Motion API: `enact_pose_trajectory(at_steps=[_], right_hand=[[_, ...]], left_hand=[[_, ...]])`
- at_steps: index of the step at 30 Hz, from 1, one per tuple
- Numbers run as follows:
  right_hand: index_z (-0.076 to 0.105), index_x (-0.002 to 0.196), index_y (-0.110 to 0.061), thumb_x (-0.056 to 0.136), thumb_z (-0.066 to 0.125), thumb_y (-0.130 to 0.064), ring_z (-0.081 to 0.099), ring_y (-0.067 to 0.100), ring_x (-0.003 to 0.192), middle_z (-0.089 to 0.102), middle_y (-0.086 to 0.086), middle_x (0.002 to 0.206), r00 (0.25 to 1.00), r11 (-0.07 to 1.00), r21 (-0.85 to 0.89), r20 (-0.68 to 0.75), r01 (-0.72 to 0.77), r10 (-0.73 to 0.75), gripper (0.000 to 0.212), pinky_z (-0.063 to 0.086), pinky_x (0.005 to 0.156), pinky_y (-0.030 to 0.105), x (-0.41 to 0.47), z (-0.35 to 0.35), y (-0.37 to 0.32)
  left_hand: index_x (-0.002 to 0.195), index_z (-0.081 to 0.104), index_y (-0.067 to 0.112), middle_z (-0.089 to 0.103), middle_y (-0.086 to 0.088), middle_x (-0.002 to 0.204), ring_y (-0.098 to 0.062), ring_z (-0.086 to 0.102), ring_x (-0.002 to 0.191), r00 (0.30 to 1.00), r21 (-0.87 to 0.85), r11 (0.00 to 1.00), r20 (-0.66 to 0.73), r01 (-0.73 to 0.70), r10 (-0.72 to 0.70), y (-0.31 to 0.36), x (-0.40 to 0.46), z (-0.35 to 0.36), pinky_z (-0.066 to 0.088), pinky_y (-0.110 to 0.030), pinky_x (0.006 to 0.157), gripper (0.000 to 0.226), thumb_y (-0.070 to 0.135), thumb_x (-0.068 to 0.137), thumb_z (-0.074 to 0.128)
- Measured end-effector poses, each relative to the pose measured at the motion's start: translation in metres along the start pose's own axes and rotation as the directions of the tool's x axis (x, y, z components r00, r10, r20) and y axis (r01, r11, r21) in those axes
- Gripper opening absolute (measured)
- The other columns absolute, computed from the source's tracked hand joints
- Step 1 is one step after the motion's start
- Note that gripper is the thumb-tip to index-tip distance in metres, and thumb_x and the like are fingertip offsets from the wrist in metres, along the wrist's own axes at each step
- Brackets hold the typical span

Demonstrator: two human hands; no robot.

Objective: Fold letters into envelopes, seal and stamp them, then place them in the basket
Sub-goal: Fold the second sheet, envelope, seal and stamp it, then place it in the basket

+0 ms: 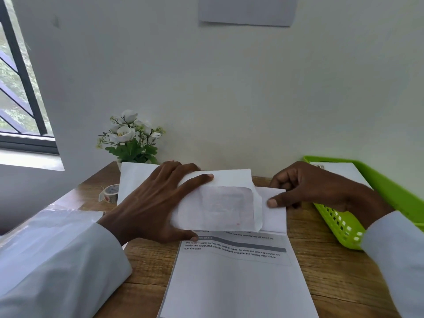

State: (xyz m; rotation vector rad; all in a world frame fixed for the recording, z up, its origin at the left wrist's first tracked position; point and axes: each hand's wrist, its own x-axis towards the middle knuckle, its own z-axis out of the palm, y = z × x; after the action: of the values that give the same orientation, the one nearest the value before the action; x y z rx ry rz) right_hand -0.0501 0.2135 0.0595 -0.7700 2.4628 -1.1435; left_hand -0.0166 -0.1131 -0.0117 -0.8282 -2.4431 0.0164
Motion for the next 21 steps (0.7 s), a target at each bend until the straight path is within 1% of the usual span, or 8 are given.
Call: enact_pose_trajectory(at_steps=[3, 6, 8, 13, 14, 17, 19, 21], right_hand=[[0.075, 0.087, -0.001, 0.082, 0.076, -0.005, 0.066, 0.014, 0.056, 0.074, 0.010, 0.069, 0.998, 0.996, 0.067, -0.032, 0.051, -0.049, 0.006, 0.052, 0.054, 0.022, 0.009, 0.017, -0.001], [0.074, 0.105, 0.001, 0.087, 0.066, 0.007, 0.073, 0.021, 0.072, 0.076, 0.020, 0.090, 0.993, 0.986, 0.134, -0.068, 0.102, -0.094, 0.021, 0.057, 0.062, 0.025, 0.018, 0.027, -0.003], [0.072, 0.107, 0.003, 0.085, 0.066, 0.009, 0.073, 0.023, 0.077, 0.075, 0.025, 0.095, 0.995, 0.977, 0.194, -0.065, 0.091, -0.080, 0.024, 0.059, 0.066, 0.027, 0.016, 0.022, -0.003], [0.075, 0.098, 0.001, 0.086, 0.067, 0.007, 0.069, 0.016, 0.059, 0.076, 0.013, 0.075, 0.997, 0.985, 0.158, -0.059, 0.064, -0.056, 0.016, 0.055, 0.054, 0.023, 0.010, 0.018, -0.004], [0.077, 0.094, -0.002, 0.085, 0.065, 0.009, 0.067, 0.015, 0.055, 0.076, 0.010, 0.071, 0.996, 0.986, 0.148, -0.058, 0.071, -0.063, 0.018, 0.052, 0.051, 0.022, 0.011, 0.022, -0.005], [0.077, 0.072, -0.007, 0.078, 0.051, 0.024, 0.057, 0.014, 0.044, 0.070, 0.008, 0.060, 0.994, 0.988, 0.128, -0.072, 0.087, -0.078, 0.041, 0.044, 0.045, 0.024, 0.021, 0.039, -0.003], [0.074, 0.066, -0.004, 0.078, 0.047, 0.026, 0.051, 0.012, 0.039, 0.066, 0.006, 0.054, 0.992, 0.988, 0.123, -0.092, 0.094, -0.083, 0.043, 0.039, 0.044, 0.024, 0.027, 0.048, -0.003], [0.075, 0.064, -0.013, 0.083, 0.051, 0.021, 0.049, 0.009, 0.038, 0.065, 0.002, 0.051, 0.986, 0.984, 0.145, -0.140, 0.105, -0.085, 0.046, 0.037, 0.041, 0.020, 0.030, 0.052, -0.004]], left_hand=[[0.151, 0.028, 0.026, 0.039, -0.008, 0.144, -0.026, 0.038, 0.123, 1.000, 0.012, 1.000, -0.002, -0.023, 0.023, 0.006, 0.002, 0.001, 0.024, -0.036, 0.107, 0.107, 0.085, 0.067, 0.056], [0.151, 0.027, 0.026, 0.039, -0.008, 0.144, -0.026, 0.038, 0.123, 1.000, 0.002, 1.000, -0.002, -0.021, 0.021, 0.007, 0.003, 0.002, 0.025, -0.036, 0.107, 0.106, 0.084, 0.067, 0.057], [0.151, 0.025, 0.026, 0.040, -0.008, 0.144, -0.026, 0.039, 0.123, 1.000, -0.012, 1.000, -0.003, -0.008, 0.008, 0.004, 0.001, 0.001, 0.025, -0.036, 0.106, 0.108, 0.082, 0.066, 0.060], [0.151, 0.025, 0.026, 0.039, -0.007, 0.144, -0.024, 0.038, 0.123, 1.000, -0.028, 1.000, -0.017, -0.011, 0.011, 0.005, 0.001, 0.001, 0.023, -0.032, 0.106, 0.107, 0.082, 0.067, 0.059], [0.151, 0.025, 0.026, 0.038, -0.007, 0.144, -0.024, 0.037, 0.124, 1.000, -0.033, 0.999, -0.021, -0.016, 0.016, 0.006, 0.002, 0.001, 0.023, -0.032, 0.106, 0.107, 0.082, 0.067, 0.059], [0.151, 0.024, 0.026, 0.038, -0.007, 0.144, -0.024, 0.037, 0.125, 1.000, -0.033, 0.999, -0.015, -0.024, 0.023, 0.008, 0.002, 0.001, 0.022, -0.032, 0.107, 0.106, 0.082, 0.068, 0.058], [0.152, 0.023, 0.027, 0.039, -0.006, 0.144, -0.024, 0.038, 0.125, 1.000, -0.030, 0.999, -0.007, -0.025, 0.024, 0.007, 0.002, 0.002, 0.023, -0.033, 0.107, 0.106, 0.082, 0.069, 0.058], [0.151, 0.023, 0.027, 0.041, -0.006, 0.143, -0.024, 0.040, 0.123, 1.000, -0.033, 0.999, -0.016, -0.013, 0.013, 0.007, 0.001, 0.002, 0.025, -0.034, 0.106, 0.105, 0.080, 0.069, 0.059]])
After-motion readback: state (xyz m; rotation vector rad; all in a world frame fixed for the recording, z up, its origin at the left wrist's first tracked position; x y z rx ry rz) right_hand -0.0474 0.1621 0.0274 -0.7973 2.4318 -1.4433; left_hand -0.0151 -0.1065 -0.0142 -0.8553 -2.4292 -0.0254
